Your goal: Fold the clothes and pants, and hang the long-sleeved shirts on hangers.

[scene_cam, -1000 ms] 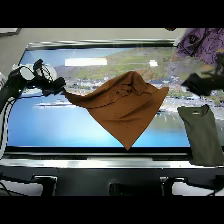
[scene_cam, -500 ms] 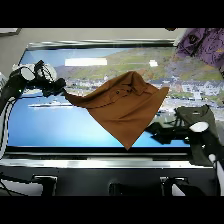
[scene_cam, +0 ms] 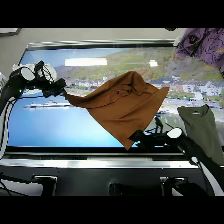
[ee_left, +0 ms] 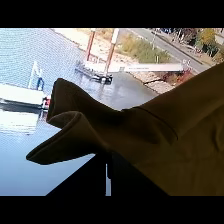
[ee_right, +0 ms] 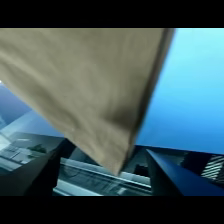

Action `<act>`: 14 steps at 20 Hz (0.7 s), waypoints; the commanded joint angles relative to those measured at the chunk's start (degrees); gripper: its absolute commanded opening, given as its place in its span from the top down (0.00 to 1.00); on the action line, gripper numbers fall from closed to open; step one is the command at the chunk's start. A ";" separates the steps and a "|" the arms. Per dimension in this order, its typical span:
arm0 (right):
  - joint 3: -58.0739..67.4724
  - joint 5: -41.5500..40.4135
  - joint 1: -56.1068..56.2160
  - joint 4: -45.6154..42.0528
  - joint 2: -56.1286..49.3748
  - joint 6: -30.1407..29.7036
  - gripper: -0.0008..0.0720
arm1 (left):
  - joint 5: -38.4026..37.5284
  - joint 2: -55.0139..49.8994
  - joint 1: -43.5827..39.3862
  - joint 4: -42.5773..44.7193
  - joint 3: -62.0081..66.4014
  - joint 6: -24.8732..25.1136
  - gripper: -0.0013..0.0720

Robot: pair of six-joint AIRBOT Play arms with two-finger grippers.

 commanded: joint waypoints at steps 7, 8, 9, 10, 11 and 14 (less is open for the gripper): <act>5.51 -5.79 4.42 6.67 -4.37 -8.50 0.95 | 0.57 0.17 0.35 0.04 1.05 0.07 0.96; 9.20 -3.93 2.51 4.17 -4.35 -8.63 0.95 | 1.20 0.50 0.85 0.00 3.06 0.24 0.96; 14.40 -1.29 -0.07 0.83 -4.35 -8.57 0.95 | 1.57 0.90 1.40 -0.02 5.88 0.24 0.96; 20.09 1.44 -2.60 -1.95 -4.28 -8.48 0.95 | 1.62 1.36 1.97 0.00 9.88 0.28 0.96; 26.56 4.24 -5.01 -4.15 -4.24 -8.41 0.95 | 1.62 1.84 2.54 -0.02 14.23 0.66 0.96; 50.40 11.04 -10.67 -9.29 -4.24 -6.86 0.95 | 1.70 4.79 4.90 0.00 29.16 1.53 0.96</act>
